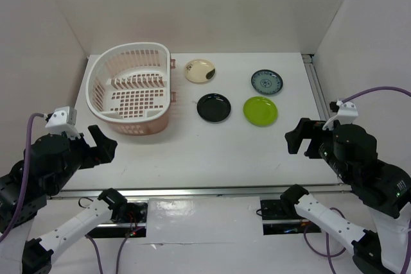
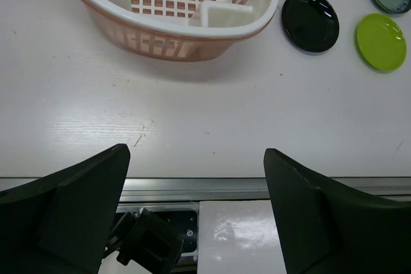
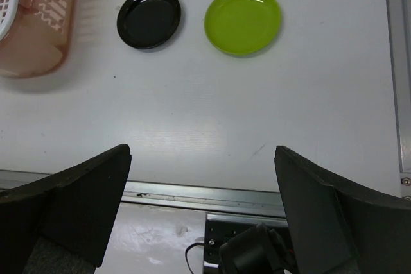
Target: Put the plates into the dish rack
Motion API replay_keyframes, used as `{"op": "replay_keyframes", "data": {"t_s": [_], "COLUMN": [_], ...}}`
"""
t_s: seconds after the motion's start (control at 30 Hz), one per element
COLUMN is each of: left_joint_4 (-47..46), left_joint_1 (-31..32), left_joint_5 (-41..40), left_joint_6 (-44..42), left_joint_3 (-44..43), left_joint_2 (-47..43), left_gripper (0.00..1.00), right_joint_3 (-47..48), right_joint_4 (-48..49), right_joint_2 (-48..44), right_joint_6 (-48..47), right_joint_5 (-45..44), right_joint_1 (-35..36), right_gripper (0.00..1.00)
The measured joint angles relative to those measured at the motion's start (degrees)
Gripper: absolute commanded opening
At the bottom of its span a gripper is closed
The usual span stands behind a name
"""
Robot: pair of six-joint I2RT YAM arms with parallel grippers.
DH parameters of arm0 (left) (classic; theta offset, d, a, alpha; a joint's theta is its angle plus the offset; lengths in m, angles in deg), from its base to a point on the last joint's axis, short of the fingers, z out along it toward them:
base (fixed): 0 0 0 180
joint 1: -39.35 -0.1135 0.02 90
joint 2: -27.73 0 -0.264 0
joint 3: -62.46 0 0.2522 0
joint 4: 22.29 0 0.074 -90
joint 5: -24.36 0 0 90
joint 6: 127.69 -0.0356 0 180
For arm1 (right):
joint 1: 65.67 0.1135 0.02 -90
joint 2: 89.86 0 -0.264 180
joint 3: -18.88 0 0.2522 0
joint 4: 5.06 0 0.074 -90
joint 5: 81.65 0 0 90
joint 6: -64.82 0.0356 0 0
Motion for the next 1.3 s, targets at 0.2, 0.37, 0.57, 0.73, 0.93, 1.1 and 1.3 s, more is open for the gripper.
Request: {"op": "replay_keyframes", "data": {"t_s": [0.2, 0.37, 0.57, 0.73, 0.93, 1.1, 1.3], "left_joint_4": [0.02, -0.02, -3.32, -10.1, -21.46, -26.12, -27.12], "left_joint_1": [0.0, 0.0, 0.0, 0.0, 0.0, -0.37, -1.73], "left_joint_5": [0.02, 0.28, 1.77, 4.26, 9.33, 14.6, 21.62], "left_joint_6": [0.02, -0.02, -0.55, -1.75, -3.37, -4.83, -5.03], "left_joint_3": [0.0, -1.09, -3.72, -5.22, -9.05, -22.84, -36.3], "left_joint_2": [0.02, 2.73, 8.11, 15.21, 28.96, 45.24, 55.6], "left_gripper": [0.99, 0.99, 0.99, 0.99, 0.99, 0.99, 0.99], "right_joint_3": [-0.15, -0.22, -0.22, -0.22, 1.55, 1.77, -0.44], "right_joint_4": [0.0, 0.44, 3.87, 13.25, 26.34, 40.0, 50.47], "right_joint_2": [-0.09, 1.66, 7.1, 13.29, 30.88, 48.3, 50.29], "right_joint_6": [-0.17, -0.59, -2.43, -4.74, -7.65, -5.22, -1.05], "right_joint_5": [0.57, 0.98, -0.09, -2.23, 1.29, 16.96, 30.29], "right_joint_1": [-0.55, -0.59, -0.59, -0.7, -6.84, -23.58, -39.19], "right_gripper": [1.0, 1.0, 1.0, 1.0, 1.0, 1.0, 1.0]}}
